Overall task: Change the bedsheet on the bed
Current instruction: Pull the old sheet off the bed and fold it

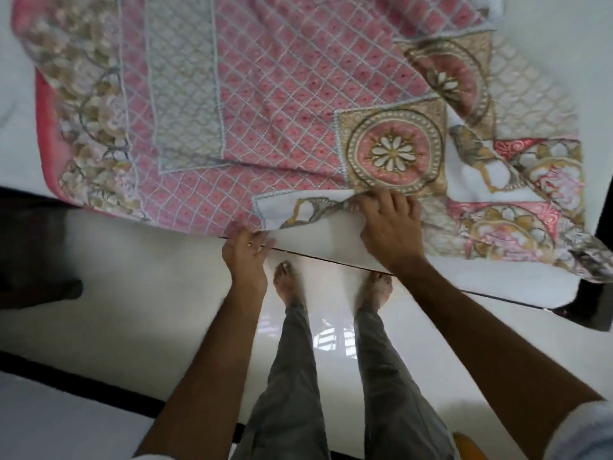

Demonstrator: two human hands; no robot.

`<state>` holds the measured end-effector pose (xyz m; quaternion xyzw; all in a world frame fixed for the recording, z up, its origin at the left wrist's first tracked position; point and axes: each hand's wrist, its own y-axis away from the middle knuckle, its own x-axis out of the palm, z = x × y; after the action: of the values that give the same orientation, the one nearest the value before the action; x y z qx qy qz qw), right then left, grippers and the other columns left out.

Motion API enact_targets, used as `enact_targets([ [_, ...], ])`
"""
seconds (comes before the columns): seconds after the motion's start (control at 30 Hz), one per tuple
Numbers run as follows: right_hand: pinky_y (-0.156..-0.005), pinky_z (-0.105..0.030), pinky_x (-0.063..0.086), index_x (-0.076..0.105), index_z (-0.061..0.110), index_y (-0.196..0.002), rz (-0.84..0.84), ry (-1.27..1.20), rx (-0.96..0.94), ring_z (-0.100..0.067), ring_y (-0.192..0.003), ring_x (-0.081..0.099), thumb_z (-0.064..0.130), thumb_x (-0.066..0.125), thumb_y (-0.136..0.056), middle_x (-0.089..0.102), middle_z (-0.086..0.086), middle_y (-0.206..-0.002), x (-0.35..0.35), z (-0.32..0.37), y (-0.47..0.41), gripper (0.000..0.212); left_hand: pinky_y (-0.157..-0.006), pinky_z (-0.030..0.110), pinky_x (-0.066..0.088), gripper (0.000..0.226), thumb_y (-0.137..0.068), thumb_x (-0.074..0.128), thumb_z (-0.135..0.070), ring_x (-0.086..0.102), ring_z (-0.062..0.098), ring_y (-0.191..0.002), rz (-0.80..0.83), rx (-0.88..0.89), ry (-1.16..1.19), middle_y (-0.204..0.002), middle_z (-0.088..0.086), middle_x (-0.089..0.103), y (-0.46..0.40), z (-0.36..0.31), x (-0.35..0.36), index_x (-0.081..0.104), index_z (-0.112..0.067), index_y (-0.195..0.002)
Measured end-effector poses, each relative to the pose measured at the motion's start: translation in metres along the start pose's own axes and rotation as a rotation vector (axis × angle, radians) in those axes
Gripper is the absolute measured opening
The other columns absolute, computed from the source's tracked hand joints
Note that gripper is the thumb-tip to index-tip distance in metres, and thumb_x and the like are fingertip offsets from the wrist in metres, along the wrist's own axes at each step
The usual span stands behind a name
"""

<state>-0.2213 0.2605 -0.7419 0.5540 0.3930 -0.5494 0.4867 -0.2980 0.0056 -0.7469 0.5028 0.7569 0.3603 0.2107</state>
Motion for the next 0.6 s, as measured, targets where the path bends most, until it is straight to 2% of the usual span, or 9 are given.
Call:
enact_targets([
  [0.07, -0.093, -0.049, 0.035, 0.052, 0.018, -0.130, 0.009, 0.096, 0.034, -0.035, -0.113, 0.048, 0.019, 0.059, -0.075, 0.050, -0.011, -0.133, -0.005, -0.012, -0.007, 0.055, -0.078, 0.041, 0.060, 0.047, -0.092, 0.073, -0.018, 0.070, 0.026, -0.087, 0.039, -0.039, 0.156, -0.111, 0.014, 0.066, -0.007, -0.002, -0.001, 0.058, -0.003, -0.134],
  [0.13, -0.090, -0.052, 0.041, 0.046, 0.013, -0.134, 0.090, 0.130, 0.036, -0.040, -0.111, 0.050, 0.016, 0.060, -0.079, 0.050, -0.017, -0.133, -0.012, -0.023, -0.011, 0.057, -0.084, 0.044, 0.060, 0.062, -0.087, 0.077, -0.018, 0.071, 0.030, -0.100, 0.083, -0.051, 0.285, -0.122, 0.017, 0.066, -0.014, -0.008, 0.006, 0.052, -0.003, -0.142],
  [0.17, -0.085, -0.052, 0.045, 0.042, 0.011, -0.136, 0.148, 0.149, -0.009, -0.041, -0.107, 0.051, 0.014, 0.061, -0.080, 0.050, -0.019, -0.131, -0.015, -0.025, -0.012, 0.059, -0.082, 0.041, 0.061, 0.064, -0.084, 0.079, -0.019, 0.071, 0.029, -0.101, 0.097, -0.059, 0.328, -0.123, 0.017, 0.067, -0.018, -0.014, 0.012, 0.053, -0.004, -0.140],
  [0.23, -0.071, -0.048, 0.051, 0.039, 0.011, -0.134, 0.236, 0.128, -0.101, -0.041, -0.100, 0.054, 0.009, 0.066, -0.078, 0.054, -0.017, -0.122, -0.021, -0.028, -0.015, 0.062, -0.067, 0.031, 0.058, 0.055, -0.078, 0.080, -0.021, 0.071, 0.020, -0.086, 0.120, -0.070, 0.368, -0.113, 0.013, 0.066, -0.028, -0.031, 0.027, 0.056, -0.008, -0.125],
  [0.27, -0.066, -0.045, 0.052, 0.041, 0.012, -0.131, 0.268, 0.069, -0.115, -0.041, -0.098, 0.056, 0.007, 0.069, -0.076, 0.056, -0.016, -0.117, -0.027, -0.031, -0.019, 0.062, -0.062, 0.028, 0.056, 0.048, -0.077, 0.080, -0.018, 0.069, 0.017, -0.080, 0.127, -0.064, 0.382, -0.108, 0.011, 0.065, -0.031, -0.039, 0.034, 0.057, -0.010, -0.118],
  [0.33, -0.066, -0.041, 0.050, 0.049, 0.013, -0.129, 0.346, -0.126, -0.103, -0.039, -0.104, 0.058, 0.005, 0.070, -0.074, 0.060, -0.014, -0.115, -0.041, -0.037, -0.030, 0.060, -0.063, 0.027, 0.056, 0.040, -0.080, 0.080, -0.004, 0.069, 0.015, -0.076, 0.080, -0.010, 0.400, -0.105, 0.011, 0.065, -0.038, -0.050, 0.044, 0.057, -0.008, -0.113],
  [0.43, -0.079, -0.036, 0.049, 0.063, 0.011, -0.127, 0.379, -0.353, -0.079, -0.034, -0.107, 0.062, 0.004, 0.061, -0.078, 0.068, -0.014, -0.117, -0.058, -0.049, -0.043, 0.050, -0.077, 0.035, 0.059, 0.065, -0.079, 0.080, -0.001, 0.068, 0.020, -0.095, 0.017, 0.167, 0.398, -0.130, 0.017, 0.063, -0.039, -0.064, 0.045, 0.044, -0.009, -0.132],
  [0.5, -0.078, -0.030, 0.046, 0.068, 0.009, -0.119, 0.430, -0.429, -0.027, -0.028, -0.101, 0.064, 0.002, 0.055, -0.082, 0.070, -0.008, -0.106, -0.065, -0.053, -0.052, 0.040, -0.081, 0.041, 0.057, 0.046, -0.088, 0.068, -0.005, 0.064, 0.021, -0.103, 0.009, 0.238, 0.322, -0.130, 0.006, 0.061, -0.033, -0.067, 0.036, 0.044, -0.023, -0.123],
  [0.6, -0.064, -0.030, 0.030, 0.065, 0.003, -0.094, 0.548, -0.453, -0.044, -0.031, -0.085, 0.060, -0.002, 0.054, -0.087, 0.061, -0.007, -0.084, -0.067, -0.058, -0.060, 0.014, -0.075, 0.038, 0.053, 0.030, -0.089, 0.062, -0.016, 0.059, 0.018, -0.087, 0.012, 0.221, 0.265, -0.108, 0.000, 0.063, -0.026, -0.063, 0.018, 0.049, -0.032, -0.111],
])
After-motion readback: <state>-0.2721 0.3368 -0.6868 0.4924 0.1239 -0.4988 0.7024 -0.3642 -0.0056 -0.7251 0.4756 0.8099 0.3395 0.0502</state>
